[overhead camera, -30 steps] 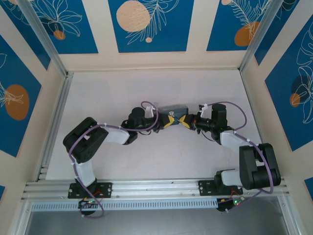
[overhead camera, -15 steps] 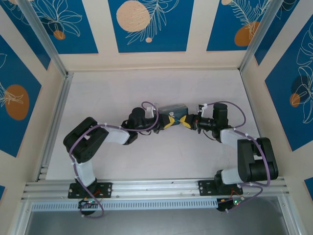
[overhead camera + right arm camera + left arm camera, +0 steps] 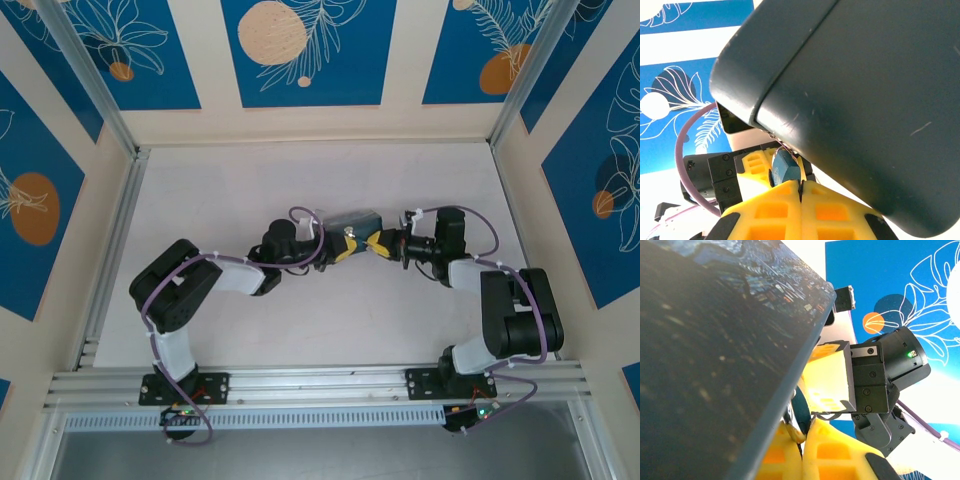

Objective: Unlock the padlock with the key

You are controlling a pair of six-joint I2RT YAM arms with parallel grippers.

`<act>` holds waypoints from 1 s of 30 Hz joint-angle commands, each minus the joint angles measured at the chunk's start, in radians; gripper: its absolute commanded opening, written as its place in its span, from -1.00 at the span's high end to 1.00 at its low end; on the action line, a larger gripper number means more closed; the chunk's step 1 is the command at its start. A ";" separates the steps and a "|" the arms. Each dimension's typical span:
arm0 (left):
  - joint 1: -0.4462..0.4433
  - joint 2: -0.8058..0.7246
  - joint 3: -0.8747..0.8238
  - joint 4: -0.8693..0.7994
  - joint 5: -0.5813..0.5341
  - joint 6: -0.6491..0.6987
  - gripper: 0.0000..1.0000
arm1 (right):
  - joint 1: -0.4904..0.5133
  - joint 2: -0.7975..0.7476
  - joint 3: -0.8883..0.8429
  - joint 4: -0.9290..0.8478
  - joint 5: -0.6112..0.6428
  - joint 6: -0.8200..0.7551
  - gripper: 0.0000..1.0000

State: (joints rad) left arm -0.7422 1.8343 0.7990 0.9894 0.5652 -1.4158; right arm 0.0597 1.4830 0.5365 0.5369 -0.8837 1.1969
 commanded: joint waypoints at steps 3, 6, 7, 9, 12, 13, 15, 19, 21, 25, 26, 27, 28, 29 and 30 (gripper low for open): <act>-0.037 -0.006 0.025 0.133 0.096 0.003 1.00 | 0.052 -0.003 0.051 -0.046 -0.099 -0.014 1.00; -0.037 -0.005 0.025 0.134 0.096 0.003 1.00 | 0.059 0.011 0.056 -0.050 -0.097 -0.014 1.00; -0.036 -0.005 0.025 0.133 0.096 0.004 1.00 | 0.063 0.014 0.060 -0.052 -0.095 -0.014 1.00; -0.038 -0.004 0.024 0.135 0.094 0.004 1.00 | 0.073 0.020 0.066 -0.057 -0.083 -0.022 1.00; -0.038 -0.004 0.022 0.134 0.089 0.002 1.00 | 0.073 0.020 0.067 -0.082 -0.064 -0.040 1.00; -0.038 -0.006 0.019 0.132 0.087 0.003 1.00 | 0.073 0.019 0.066 -0.093 -0.059 -0.048 1.00; -0.036 -0.013 0.013 0.124 0.081 0.008 1.00 | 0.070 0.019 0.063 -0.112 -0.045 -0.061 1.00; -0.031 -0.037 -0.014 0.119 0.064 0.018 0.99 | 0.061 0.017 0.046 -0.145 -0.010 -0.083 1.00; -0.029 -0.057 -0.031 0.127 0.053 0.021 0.66 | 0.056 0.020 0.036 -0.140 0.002 -0.079 1.00; -0.023 -0.120 -0.064 0.108 0.024 0.044 -0.05 | 0.055 0.020 0.026 -0.134 0.014 -0.077 1.00; -0.018 -0.138 -0.072 0.094 0.017 0.052 -0.21 | 0.055 0.020 0.025 -0.133 0.018 -0.076 1.00; -0.014 -0.160 -0.079 0.072 0.009 0.059 -0.33 | 0.055 0.019 0.025 -0.134 0.019 -0.077 1.00; -0.011 -0.179 -0.084 0.049 0.001 0.068 -0.42 | 0.055 0.021 0.025 -0.133 0.019 -0.077 1.00; -0.007 -0.201 -0.089 0.022 -0.008 0.079 -0.52 | 0.055 0.022 0.026 -0.135 0.020 -0.078 1.00; -0.004 -0.222 -0.093 -0.004 -0.016 0.090 -0.60 | 0.054 0.024 0.026 -0.135 0.022 -0.079 1.00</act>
State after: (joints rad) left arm -0.7628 1.7065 0.7292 1.0489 0.5892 -1.3823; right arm 0.1196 1.4929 0.5804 0.4442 -0.8932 1.1397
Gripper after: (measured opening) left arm 0.716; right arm 0.064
